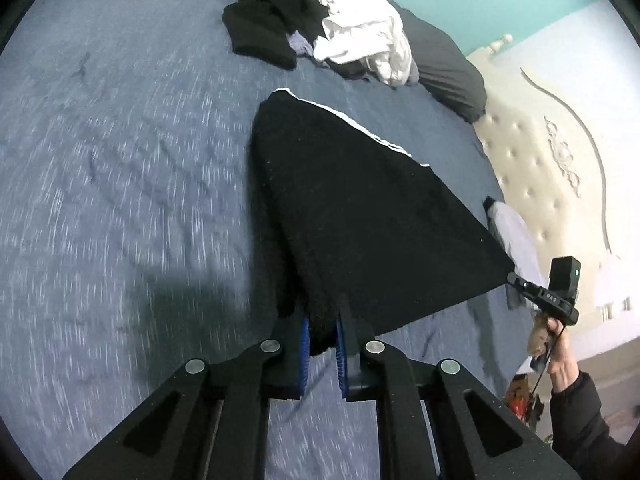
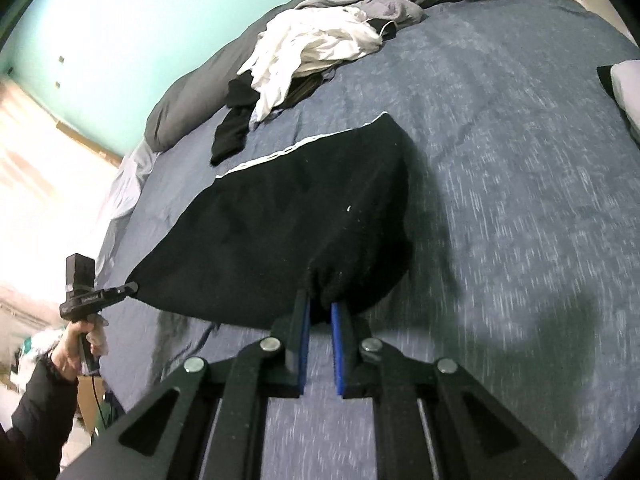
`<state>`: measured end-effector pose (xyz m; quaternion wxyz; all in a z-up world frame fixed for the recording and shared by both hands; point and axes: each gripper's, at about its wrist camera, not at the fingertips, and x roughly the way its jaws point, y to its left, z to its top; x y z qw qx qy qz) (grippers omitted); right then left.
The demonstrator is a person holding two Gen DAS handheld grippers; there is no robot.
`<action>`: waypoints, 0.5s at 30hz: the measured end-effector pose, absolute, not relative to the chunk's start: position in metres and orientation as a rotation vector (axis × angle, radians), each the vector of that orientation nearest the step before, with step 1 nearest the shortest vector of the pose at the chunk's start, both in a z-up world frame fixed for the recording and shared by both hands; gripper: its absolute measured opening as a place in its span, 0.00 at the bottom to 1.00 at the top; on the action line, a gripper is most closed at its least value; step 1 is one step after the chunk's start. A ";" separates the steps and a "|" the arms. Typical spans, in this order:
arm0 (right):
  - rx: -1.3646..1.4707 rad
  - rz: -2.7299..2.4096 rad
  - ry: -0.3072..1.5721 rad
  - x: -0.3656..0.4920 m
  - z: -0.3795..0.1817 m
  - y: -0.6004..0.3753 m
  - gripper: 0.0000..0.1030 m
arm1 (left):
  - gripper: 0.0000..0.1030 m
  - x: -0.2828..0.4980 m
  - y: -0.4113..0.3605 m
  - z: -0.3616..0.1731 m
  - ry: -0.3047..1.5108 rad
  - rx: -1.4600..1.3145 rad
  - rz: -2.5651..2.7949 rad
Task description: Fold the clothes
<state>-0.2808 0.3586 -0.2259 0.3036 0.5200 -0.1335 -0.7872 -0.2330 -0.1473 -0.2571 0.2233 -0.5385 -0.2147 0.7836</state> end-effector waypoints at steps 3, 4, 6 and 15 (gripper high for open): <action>1.412 -2.072 -0.342 -0.263 -0.234 0.367 0.09 | 0.11 -0.204 -0.146 -0.259 -0.566 -1.503 2.138; 1.425 -2.069 -0.342 -0.258 -0.238 0.369 0.09 | 0.11 -0.195 -0.145 -0.261 -0.565 -1.512 2.129; 1.445 -2.064 -0.350 -0.248 -0.245 0.374 0.09 | 0.11 -0.185 -0.142 -0.270 -0.568 -1.534 2.115; 1.542 -2.127 -0.308 -0.226 -0.291 0.382 0.10 | 0.11 -0.160 -0.137 -0.310 -0.616 -1.592 2.117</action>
